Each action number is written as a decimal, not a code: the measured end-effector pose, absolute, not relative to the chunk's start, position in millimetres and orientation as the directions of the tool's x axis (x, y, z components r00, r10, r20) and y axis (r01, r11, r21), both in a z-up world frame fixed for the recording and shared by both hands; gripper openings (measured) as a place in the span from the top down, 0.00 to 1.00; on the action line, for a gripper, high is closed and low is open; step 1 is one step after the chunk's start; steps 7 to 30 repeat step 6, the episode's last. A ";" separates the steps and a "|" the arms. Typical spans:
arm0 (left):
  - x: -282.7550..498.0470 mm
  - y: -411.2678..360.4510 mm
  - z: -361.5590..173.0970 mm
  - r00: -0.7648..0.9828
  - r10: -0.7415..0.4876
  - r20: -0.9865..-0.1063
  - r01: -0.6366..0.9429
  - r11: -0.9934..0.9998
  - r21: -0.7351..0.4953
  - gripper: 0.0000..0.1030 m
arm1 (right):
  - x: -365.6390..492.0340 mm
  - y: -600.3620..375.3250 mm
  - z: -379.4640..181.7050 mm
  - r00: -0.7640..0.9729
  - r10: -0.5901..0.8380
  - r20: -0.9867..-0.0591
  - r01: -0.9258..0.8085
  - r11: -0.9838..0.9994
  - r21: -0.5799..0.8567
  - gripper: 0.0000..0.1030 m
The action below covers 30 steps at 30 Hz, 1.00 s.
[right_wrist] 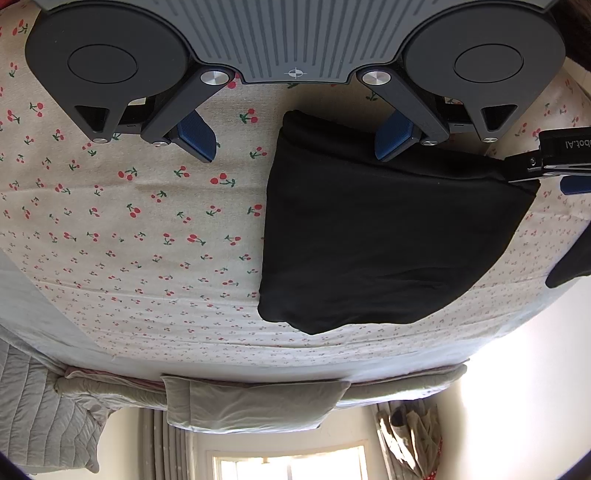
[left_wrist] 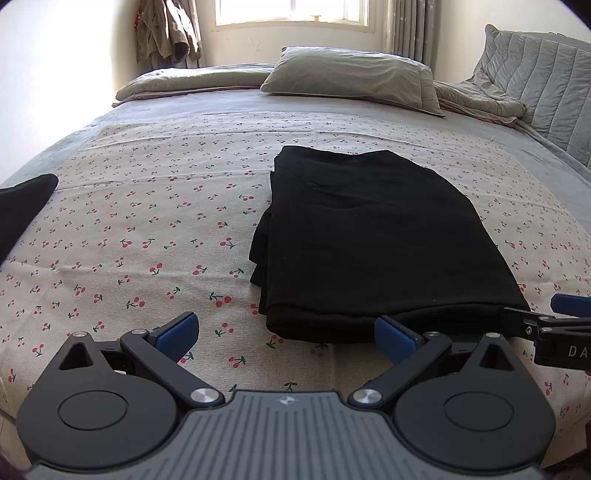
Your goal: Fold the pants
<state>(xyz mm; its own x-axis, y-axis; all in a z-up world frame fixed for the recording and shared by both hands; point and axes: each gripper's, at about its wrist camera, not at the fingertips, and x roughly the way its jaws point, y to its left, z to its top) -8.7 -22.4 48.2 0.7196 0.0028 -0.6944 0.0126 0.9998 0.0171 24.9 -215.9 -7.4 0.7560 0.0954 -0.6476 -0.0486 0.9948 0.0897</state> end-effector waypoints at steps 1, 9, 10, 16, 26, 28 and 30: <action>-8.8 -22.0 48.0 0.720 0.001 -0.694 0.014 1.000 0.016 0.00 | 25.1 -215.7 -7.6 0.756 0.096 -0.648 -0.049 0.995 0.090 0.08; -9.0 -19.5 48.1 0.719 -0.011 -0.695 0.028 1.000 0.012 0.00 | 25.3 -215.2 -8.0 0.755 0.097 -0.648 -0.051 0.995 0.089 0.08; -9.0 -19.5 48.1 0.719 -0.011 -0.695 0.028 1.000 0.012 0.00 | 25.3 -215.2 -8.0 0.755 0.097 -0.648 -0.051 0.995 0.089 0.08; -9.0 -19.5 48.1 0.719 -0.011 -0.695 0.028 1.000 0.012 0.00 | 25.3 -215.2 -8.0 0.755 0.097 -0.648 -0.051 0.995 0.089 0.08; -9.0 -19.5 48.1 0.719 -0.011 -0.695 0.028 1.000 0.012 0.00 | 25.3 -215.2 -8.0 0.755 0.097 -0.648 -0.051 0.995 0.089 0.08; -9.0 -19.5 48.1 0.719 -0.011 -0.695 0.028 1.000 0.012 0.00 | 25.3 -215.2 -8.0 0.755 0.097 -0.648 -0.051 0.995 0.089 0.08; -9.0 -19.5 48.1 0.719 -0.011 -0.695 0.028 1.000 0.012 0.00 | 25.3 -215.2 -8.0 0.755 0.097 -0.648 -0.051 0.995 0.089 0.08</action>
